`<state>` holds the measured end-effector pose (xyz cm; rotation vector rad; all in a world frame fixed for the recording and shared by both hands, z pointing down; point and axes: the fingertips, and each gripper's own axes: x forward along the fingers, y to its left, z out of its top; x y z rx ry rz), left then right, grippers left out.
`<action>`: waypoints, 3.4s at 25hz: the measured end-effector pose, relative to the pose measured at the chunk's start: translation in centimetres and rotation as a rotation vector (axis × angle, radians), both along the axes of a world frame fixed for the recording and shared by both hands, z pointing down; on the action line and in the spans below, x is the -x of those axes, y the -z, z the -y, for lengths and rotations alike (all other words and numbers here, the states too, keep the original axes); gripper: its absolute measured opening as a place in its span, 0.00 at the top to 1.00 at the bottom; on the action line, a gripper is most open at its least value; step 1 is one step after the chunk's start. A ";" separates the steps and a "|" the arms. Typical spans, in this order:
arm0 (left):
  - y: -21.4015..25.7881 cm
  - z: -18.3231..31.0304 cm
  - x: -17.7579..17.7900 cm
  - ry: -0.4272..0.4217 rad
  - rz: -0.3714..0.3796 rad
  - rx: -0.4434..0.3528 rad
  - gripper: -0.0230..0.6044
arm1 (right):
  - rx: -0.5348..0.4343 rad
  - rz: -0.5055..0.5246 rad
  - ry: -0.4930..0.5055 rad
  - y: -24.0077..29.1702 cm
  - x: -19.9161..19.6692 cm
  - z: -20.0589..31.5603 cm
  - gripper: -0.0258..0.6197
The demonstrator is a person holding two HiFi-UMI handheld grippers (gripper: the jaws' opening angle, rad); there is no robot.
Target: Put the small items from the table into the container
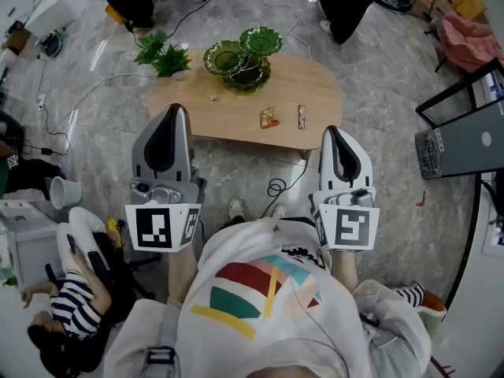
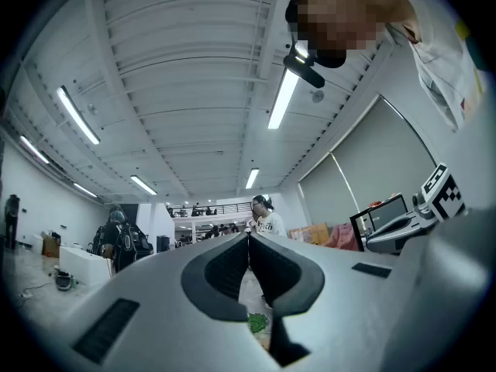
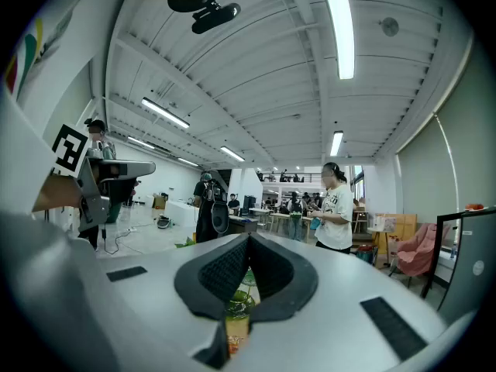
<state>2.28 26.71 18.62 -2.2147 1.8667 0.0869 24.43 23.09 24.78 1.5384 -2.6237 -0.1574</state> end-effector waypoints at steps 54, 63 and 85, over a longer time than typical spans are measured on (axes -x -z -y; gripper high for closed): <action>-7.5 33.2 16.8 -0.191 -0.067 0.117 0.95 | 0.223 -0.040 -0.162 -4.8 15.3 27.2 0.94; -10.3 36.1 11.0 -0.310 -0.110 0.155 0.95 | 0.274 0.038 -0.280 -7.1 9.5 28.5 0.94; -31.9 38.1 -6.2 -0.559 -0.021 0.389 0.95 | 1.014 -0.055 -0.446 -53.8 -4.3 27.1 0.60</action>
